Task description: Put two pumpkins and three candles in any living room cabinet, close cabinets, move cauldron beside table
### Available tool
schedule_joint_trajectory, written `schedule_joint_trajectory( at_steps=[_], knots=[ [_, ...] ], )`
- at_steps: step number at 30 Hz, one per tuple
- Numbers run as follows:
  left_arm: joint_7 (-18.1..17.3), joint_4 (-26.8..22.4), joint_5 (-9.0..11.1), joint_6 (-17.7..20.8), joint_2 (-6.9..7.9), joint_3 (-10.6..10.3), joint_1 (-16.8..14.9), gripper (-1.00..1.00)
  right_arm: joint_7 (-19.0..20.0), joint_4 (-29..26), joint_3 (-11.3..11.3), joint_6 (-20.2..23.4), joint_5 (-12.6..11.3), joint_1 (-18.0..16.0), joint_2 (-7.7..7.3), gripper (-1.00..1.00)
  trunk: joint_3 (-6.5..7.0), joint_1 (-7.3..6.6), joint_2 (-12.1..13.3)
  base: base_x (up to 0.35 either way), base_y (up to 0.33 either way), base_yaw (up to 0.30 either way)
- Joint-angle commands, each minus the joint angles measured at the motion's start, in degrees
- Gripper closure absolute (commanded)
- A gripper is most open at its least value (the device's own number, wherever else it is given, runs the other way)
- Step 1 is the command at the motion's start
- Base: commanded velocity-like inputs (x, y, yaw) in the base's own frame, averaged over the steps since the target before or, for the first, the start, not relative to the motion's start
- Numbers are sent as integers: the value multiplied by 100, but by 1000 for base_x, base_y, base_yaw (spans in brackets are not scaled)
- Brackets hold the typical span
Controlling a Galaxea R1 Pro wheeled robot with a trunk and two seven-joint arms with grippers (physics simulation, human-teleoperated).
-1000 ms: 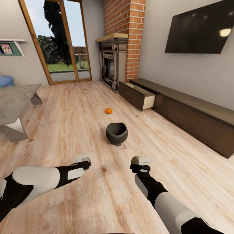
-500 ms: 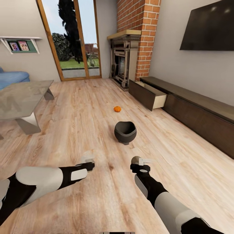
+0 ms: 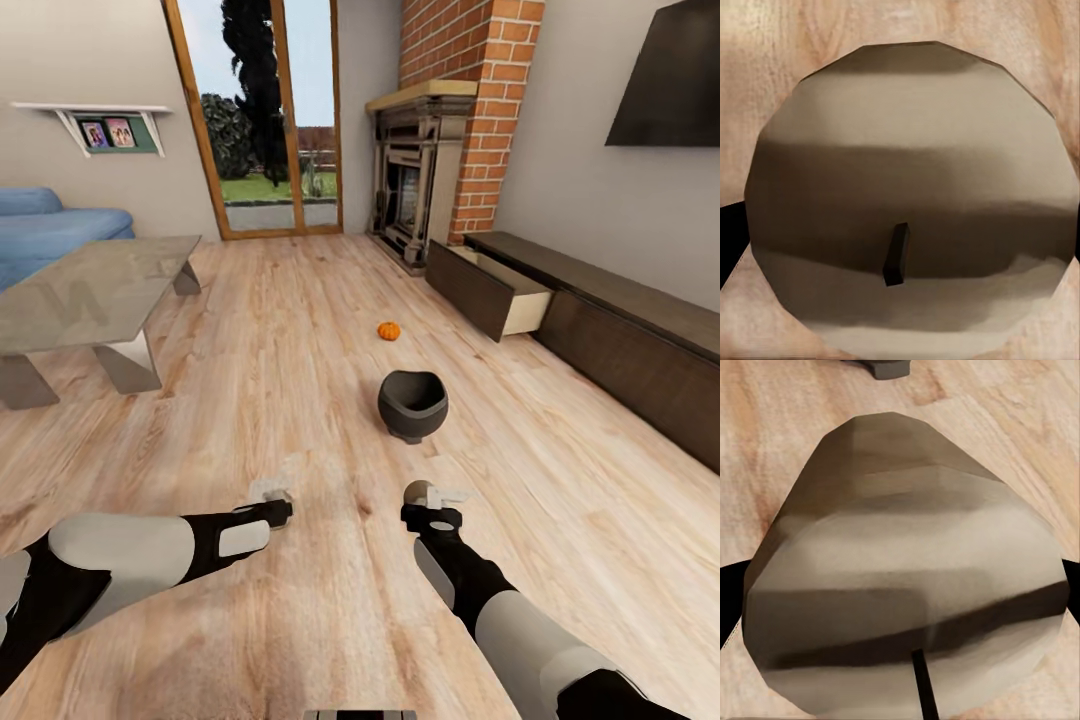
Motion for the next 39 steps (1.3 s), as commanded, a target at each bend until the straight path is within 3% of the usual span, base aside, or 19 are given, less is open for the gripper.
schedule_joint_trajectory(
  at_steps=[1,21,39],
  knots=[
    [3,-20,49,-50,1,-42,-13,100,-49,-13,50,34,-22,-7,-5,100,-12,-2,-3,0,0,202],
    [20,-20,49,-41,1,-42,-13,100,-51,-13,48,36,-22,-8,-5,100,-148,-2,-3,55,0,206],
    [55,-20,49,-10,1,-42,-13,100,-32,-13,6,-31,-4,-9,-32,100,-163,-2,-3,315,25,29]
  ],
)
